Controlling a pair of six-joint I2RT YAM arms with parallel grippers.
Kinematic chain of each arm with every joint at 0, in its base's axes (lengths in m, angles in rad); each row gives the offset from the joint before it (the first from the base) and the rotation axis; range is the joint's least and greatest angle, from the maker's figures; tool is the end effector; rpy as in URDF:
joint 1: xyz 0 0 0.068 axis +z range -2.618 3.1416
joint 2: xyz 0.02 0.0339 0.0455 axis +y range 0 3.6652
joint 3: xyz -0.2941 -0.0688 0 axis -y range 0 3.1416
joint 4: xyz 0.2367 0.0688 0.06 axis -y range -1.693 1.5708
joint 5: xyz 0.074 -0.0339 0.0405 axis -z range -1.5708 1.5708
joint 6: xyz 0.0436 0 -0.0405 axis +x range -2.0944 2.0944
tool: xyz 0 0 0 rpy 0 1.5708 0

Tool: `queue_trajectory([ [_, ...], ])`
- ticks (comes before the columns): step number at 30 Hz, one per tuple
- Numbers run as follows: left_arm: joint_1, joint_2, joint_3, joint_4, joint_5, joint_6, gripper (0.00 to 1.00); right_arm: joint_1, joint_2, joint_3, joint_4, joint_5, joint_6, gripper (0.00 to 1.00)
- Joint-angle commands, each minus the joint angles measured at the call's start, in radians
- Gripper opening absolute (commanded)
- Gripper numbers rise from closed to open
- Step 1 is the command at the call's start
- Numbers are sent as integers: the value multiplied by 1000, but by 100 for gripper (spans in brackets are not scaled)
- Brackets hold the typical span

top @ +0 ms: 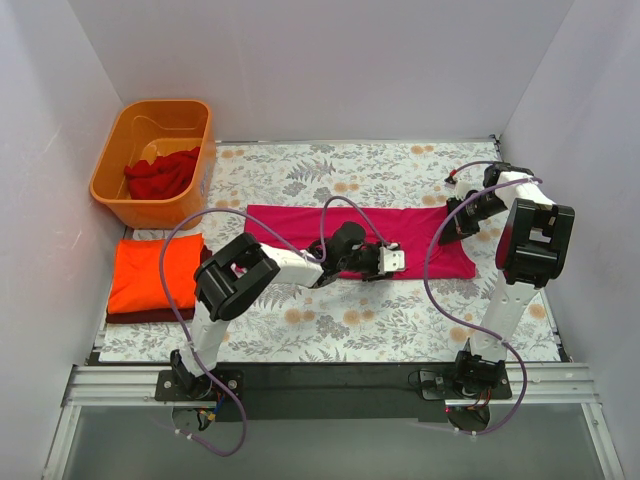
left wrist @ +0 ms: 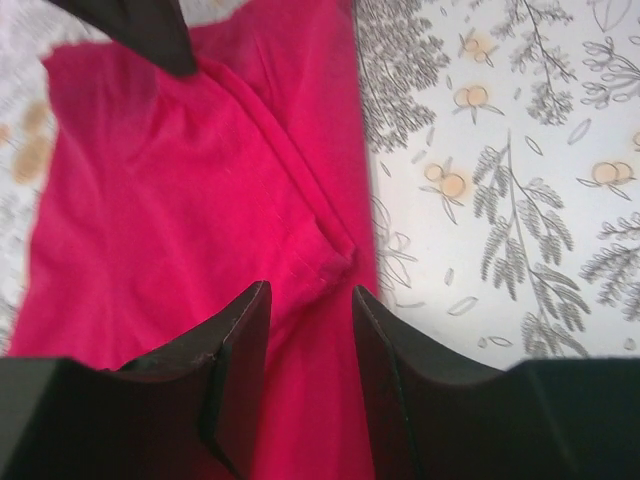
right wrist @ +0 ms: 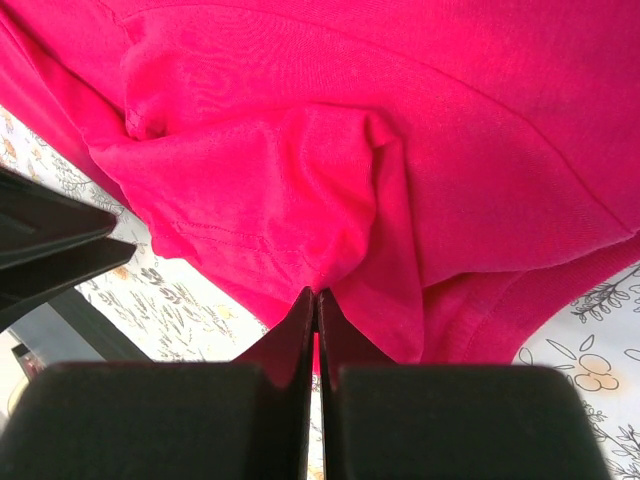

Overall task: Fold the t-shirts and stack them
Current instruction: Fold the tshirt

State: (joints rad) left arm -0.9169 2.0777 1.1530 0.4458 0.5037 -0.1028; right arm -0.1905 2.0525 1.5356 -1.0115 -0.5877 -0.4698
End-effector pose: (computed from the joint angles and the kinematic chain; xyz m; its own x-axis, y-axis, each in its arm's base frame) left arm 0.2587 -0.3722 0.1661 -0.3769 0.3440 -0.8600 0.9219 0.2292 -0.3123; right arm 0.3938 -0.0513 0.1991 -0.9356 -0.2033 -0.2886 -0.3242 0.8182 0.4747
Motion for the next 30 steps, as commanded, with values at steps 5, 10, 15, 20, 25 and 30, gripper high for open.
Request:
queue_trajectory([
  [5, -14, -15, 10, 176, 7, 224, 37, -6, 8, 38, 4, -31, 13, 1],
  [10, -20, 2, 5, 180, 25, 250, 35, -6, 11, 38, 2, -31, 14, 1],
  [15, -22, 19, 13, 159, 50, 273, 34, -4, 11, 34, 2, -32, 16, 1],
  [20, -22, 35, 17, 125, 93, 313, 33, -4, 15, 35, 1, -34, 19, 1],
  [25, -25, 44, 13, 107, 102, 330, 33, -6, 14, 31, 2, -34, 22, 1],
  [30, -25, 61, 23, 97, 93, 321, 34, -6, 15, 26, 1, -34, 22, 1],
])
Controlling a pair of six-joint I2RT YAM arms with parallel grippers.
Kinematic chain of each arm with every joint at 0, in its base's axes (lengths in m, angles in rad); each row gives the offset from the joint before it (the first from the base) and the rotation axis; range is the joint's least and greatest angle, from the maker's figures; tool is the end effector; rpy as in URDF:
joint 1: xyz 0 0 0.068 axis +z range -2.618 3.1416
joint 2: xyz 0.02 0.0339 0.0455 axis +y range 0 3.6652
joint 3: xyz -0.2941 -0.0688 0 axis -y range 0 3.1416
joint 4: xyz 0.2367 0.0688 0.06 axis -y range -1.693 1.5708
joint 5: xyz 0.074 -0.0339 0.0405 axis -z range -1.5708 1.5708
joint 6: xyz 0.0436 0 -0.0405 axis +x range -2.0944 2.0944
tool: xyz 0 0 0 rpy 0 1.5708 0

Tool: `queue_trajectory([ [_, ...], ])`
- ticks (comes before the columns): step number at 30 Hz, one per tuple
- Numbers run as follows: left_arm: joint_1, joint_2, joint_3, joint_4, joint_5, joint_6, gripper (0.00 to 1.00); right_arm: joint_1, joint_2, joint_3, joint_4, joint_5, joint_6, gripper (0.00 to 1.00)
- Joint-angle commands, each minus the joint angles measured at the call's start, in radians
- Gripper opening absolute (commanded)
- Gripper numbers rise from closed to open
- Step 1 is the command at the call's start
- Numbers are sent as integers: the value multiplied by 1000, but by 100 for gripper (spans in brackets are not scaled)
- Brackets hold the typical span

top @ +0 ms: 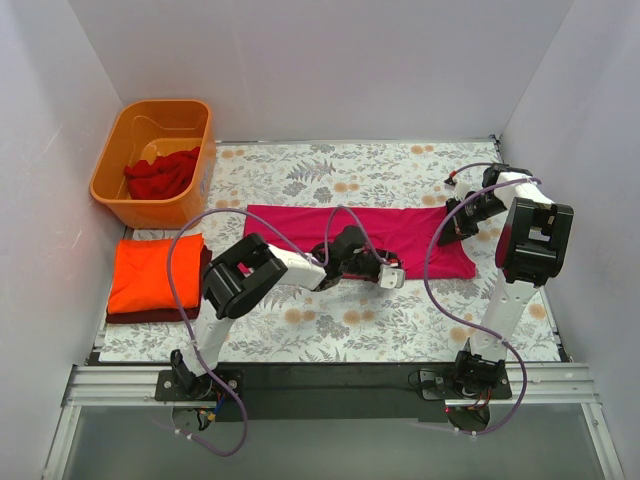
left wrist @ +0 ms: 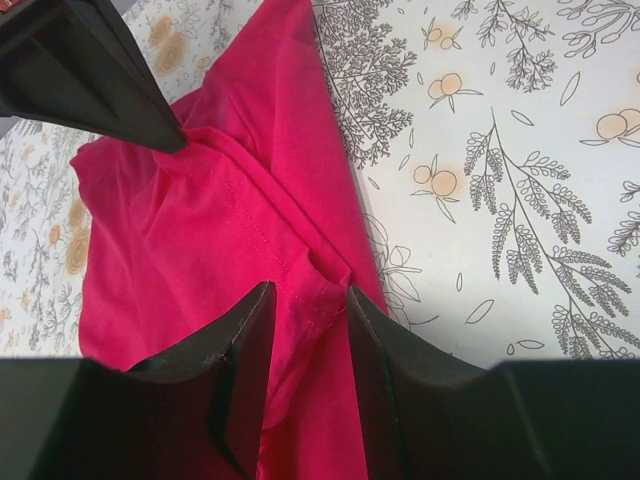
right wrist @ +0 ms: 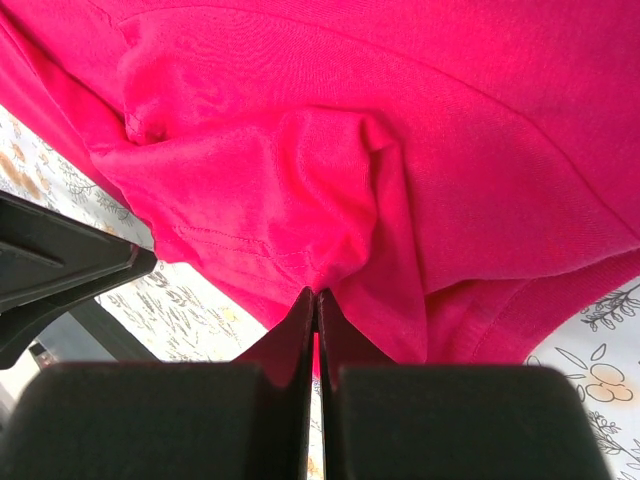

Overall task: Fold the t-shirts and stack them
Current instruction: Fold the tshirt

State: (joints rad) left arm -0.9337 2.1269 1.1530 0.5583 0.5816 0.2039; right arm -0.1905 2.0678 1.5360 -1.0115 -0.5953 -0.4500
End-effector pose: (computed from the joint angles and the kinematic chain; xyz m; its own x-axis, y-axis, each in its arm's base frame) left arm 0.2538 -0.3832 0.1567 -0.0386 0.3367 -0.9408 0.9992 0.0254 -0.0320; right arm 0.3951 -0.0513 0.1936 -0.9454 -0.1845 -0.2686 -0.2994 0.8170 0.4928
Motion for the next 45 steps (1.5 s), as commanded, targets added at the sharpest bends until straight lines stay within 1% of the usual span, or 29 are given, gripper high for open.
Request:
queue_trajectory([
  [1, -8, 18, 27, -18, 11, 14, 34, -4, 2, 24, 1, -26, 2, 1],
  [6, -8, 41, 45, -6, 0, 19, 33, -6, 0, 18, 1, -26, 2, 1],
  [10, -8, 47, 53, 5, 4, 12, 27, -4, -2, 15, 1, -28, 2, 1],
  [11, -8, 47, 54, 6, 0, 11, 22, -4, -2, 15, 1, -28, 2, 1],
  [13, -8, 39, 50, 23, -2, 3, 20, -4, -3, 15, 1, -29, 0, 1],
  [14, -8, 35, 47, 28, -3, -1, 16, -6, -5, 18, 1, -31, 0, 1],
  [16, -7, 16, 39, 26, 3, -3, 12, -4, -6, 19, -1, -38, -3, 1],
  [17, -5, 10, 34, 29, 4, -4, 4, -4, -9, 22, -1, -47, -6, 1],
  [19, -2, -1, 25, 45, 3, -11, 0, -4, -14, 27, -2, -57, -12, 1],
  [27, 30, -53, 31, 54, 6, -49, 0, -4, -14, 82, -16, -136, -16, 1],
  [31, 74, -71, 36, 48, 15, -44, 0, -6, 5, 119, -15, -179, -13, 1],
  [37, 131, -53, 51, 37, 0, -44, 0, 6, 63, 177, -13, -221, -3, 1],
  [45, 162, -19, 62, 80, -60, -58, 0, 51, 118, 242, -6, -255, -1, 1],
])
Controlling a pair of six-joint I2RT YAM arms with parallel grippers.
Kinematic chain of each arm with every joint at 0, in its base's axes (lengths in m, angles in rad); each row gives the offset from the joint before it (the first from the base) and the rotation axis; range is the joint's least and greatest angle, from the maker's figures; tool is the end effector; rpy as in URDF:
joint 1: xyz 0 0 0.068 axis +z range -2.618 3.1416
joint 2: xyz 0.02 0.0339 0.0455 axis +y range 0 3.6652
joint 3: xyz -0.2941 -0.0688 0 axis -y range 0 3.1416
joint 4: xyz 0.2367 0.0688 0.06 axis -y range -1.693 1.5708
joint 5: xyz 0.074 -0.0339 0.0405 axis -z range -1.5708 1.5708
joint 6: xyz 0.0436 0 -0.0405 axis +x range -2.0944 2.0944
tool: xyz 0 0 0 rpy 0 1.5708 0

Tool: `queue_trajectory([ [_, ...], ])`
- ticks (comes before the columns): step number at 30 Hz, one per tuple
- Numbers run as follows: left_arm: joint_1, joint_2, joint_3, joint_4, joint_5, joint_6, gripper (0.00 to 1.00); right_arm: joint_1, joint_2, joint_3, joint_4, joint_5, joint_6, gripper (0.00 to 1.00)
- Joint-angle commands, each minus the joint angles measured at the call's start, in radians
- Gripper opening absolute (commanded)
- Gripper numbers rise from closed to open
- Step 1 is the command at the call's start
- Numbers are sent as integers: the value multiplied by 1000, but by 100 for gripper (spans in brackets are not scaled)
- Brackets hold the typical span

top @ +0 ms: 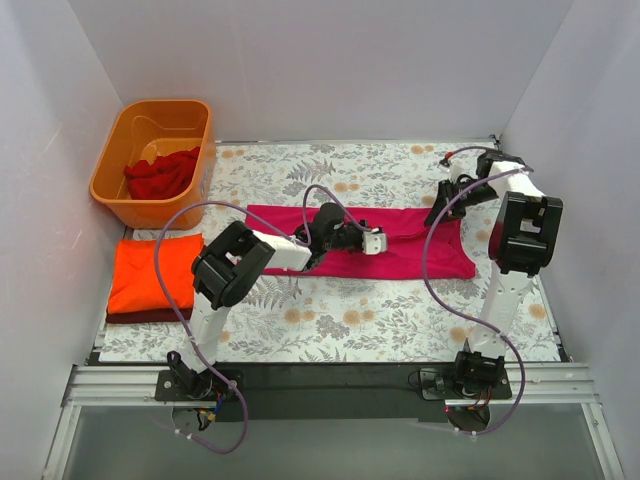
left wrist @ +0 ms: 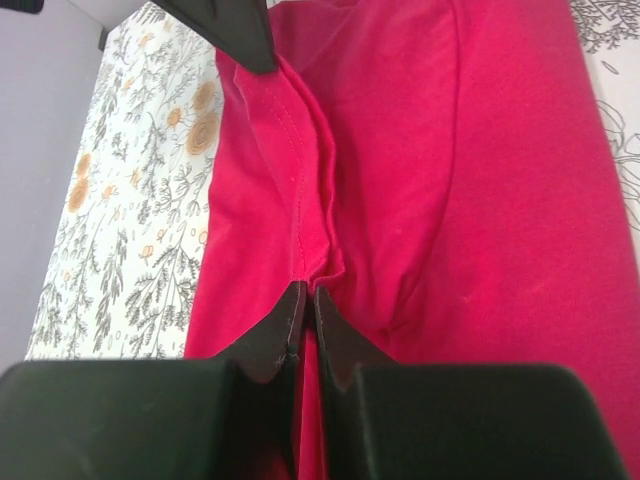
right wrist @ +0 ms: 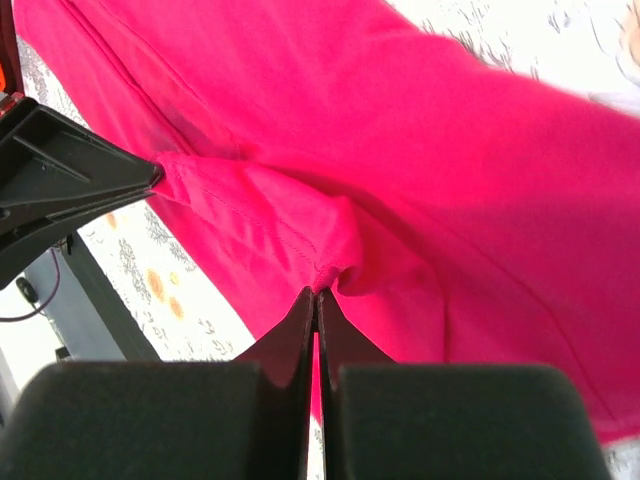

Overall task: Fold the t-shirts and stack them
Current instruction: Fold the tshirt

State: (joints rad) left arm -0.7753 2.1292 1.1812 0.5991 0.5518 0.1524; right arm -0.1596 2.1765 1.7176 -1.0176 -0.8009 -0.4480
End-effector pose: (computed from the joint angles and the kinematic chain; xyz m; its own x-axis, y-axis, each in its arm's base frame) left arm 0.3176 -0.3432 0.1677 -0.0974 0.2765 -0.9561 0.9740 0.2240 -0.0345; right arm 0.4355 -0.0384 0.2003 -0.9049 -0.1597 -0.3945 -0.3862 0.6976 0.6035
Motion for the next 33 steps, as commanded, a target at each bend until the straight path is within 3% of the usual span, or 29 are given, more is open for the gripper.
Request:
queue_trajectory([
  [1, 10, -20, 40, 38, -33, -7, 0, 23, 22, 68, -1, -52, -3, 1],
  [15, 50, 72, 110, 38, -41, -2, 0, 31, 45, 123, 10, -52, -3, 1],
  [33, 51, -20, -17, 19, 50, -17, 0, 19, -144, -173, 10, 5, -37, 1],
])
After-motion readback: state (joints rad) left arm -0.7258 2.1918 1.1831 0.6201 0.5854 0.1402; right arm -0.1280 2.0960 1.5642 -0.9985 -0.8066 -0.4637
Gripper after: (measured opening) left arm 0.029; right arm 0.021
